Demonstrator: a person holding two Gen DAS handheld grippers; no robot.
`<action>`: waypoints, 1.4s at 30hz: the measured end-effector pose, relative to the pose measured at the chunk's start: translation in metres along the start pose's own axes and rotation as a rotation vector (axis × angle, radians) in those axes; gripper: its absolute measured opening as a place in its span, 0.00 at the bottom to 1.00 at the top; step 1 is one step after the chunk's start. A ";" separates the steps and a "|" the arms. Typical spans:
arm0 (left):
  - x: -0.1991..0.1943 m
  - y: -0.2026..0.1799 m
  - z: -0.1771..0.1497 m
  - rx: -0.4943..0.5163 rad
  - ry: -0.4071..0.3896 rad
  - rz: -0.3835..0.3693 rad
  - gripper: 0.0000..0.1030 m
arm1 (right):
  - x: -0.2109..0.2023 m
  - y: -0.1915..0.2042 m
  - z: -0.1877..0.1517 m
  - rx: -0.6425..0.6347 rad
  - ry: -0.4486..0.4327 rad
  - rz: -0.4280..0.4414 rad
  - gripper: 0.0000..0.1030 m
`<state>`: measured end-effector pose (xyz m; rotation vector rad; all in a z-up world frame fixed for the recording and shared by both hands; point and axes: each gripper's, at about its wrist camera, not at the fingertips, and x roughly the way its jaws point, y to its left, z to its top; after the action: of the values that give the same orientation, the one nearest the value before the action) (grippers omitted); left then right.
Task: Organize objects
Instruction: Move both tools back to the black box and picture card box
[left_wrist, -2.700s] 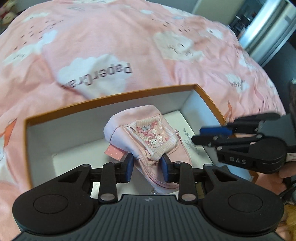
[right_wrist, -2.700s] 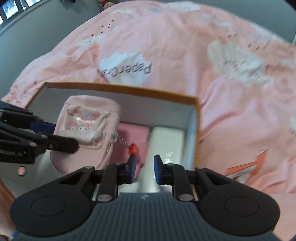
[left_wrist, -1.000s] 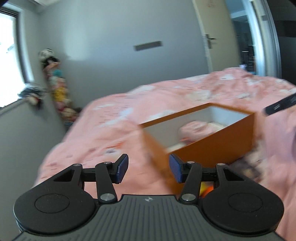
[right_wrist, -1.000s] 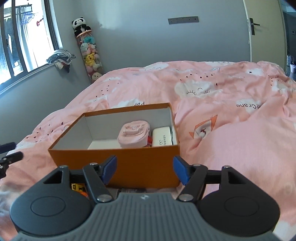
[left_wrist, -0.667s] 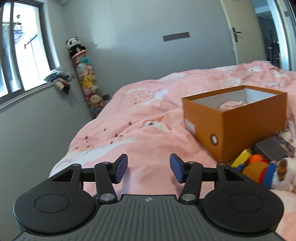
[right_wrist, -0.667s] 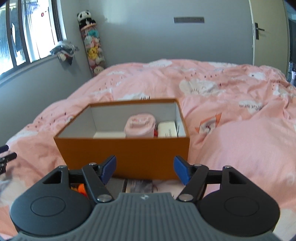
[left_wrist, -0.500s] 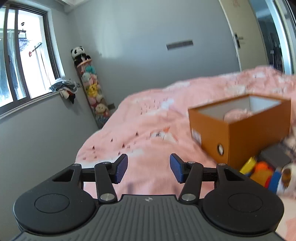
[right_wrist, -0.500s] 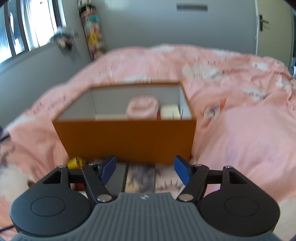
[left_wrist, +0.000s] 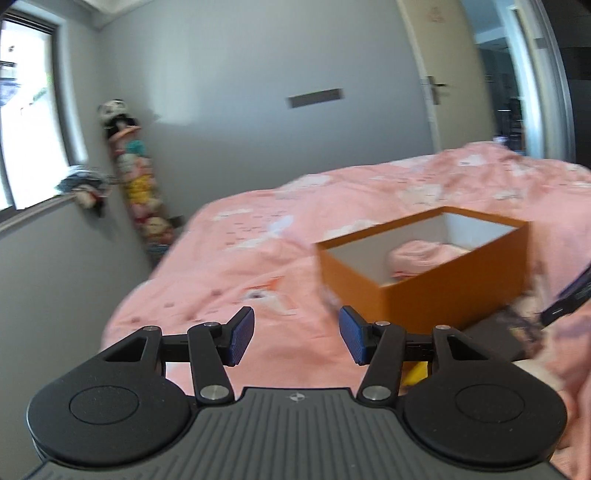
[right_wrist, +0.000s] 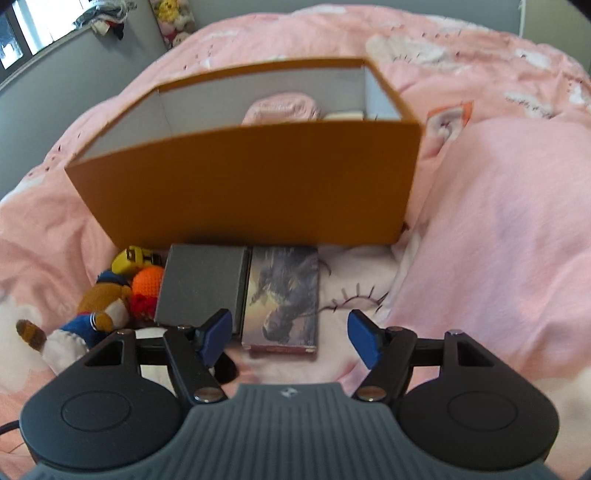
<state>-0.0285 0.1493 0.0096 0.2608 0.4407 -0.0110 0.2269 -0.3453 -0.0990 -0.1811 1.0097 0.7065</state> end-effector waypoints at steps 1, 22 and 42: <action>0.003 -0.005 0.002 0.007 0.007 -0.021 0.61 | 0.003 0.001 0.000 -0.005 0.010 0.007 0.69; -0.011 0.047 -0.042 -0.024 0.014 0.136 0.61 | 0.011 -0.001 -0.002 0.006 0.033 -0.008 0.69; -0.018 0.040 -0.053 -0.236 -0.045 0.168 0.59 | 0.013 0.001 -0.003 -0.011 0.031 0.000 0.69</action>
<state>-0.0645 0.2003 -0.0186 0.0641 0.3699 0.1985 0.2282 -0.3401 -0.1110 -0.2019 1.0359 0.7113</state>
